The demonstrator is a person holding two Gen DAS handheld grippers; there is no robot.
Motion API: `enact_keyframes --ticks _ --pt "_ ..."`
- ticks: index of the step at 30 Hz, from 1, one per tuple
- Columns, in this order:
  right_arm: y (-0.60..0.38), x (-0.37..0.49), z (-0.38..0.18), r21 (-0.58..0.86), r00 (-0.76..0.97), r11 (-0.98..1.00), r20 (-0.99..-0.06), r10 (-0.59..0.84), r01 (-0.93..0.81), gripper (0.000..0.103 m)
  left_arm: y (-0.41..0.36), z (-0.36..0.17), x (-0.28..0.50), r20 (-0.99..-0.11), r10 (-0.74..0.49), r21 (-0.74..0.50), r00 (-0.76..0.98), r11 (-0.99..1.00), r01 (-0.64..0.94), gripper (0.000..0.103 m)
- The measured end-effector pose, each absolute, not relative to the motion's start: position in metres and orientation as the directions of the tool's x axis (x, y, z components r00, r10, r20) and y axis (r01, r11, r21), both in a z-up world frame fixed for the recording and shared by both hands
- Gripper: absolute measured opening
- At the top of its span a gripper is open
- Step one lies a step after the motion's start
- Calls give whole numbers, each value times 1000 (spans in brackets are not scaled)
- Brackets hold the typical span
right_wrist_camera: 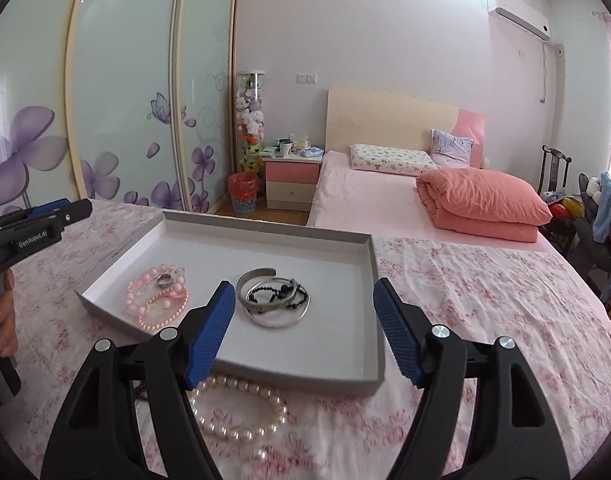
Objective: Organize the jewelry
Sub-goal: 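Grasp a pearl stud earring with the right tool while the left tool grasps the dark red bead bracelet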
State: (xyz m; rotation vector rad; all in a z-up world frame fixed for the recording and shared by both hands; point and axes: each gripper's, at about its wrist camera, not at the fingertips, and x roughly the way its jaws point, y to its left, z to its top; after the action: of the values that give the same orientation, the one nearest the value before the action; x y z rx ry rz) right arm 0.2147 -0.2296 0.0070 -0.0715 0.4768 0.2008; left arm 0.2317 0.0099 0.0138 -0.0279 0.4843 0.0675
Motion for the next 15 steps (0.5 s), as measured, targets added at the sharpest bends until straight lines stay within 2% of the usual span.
enact_keyframes --ticks 5,8,15 --pt "-233 192 1 -17 852 976 -492 179 -215 72 17 15 195 -460 65 -19 886 996 -83 49" --pt "-233 180 -13 -8 819 974 -543 184 -225 71 17 8 177 -469 57 -20 881 997 -75 50" --pt "-231 173 -40 40 724 964 -652 224 -262 57 19 -9 153 -503 21 -29 864 999 -41 51"
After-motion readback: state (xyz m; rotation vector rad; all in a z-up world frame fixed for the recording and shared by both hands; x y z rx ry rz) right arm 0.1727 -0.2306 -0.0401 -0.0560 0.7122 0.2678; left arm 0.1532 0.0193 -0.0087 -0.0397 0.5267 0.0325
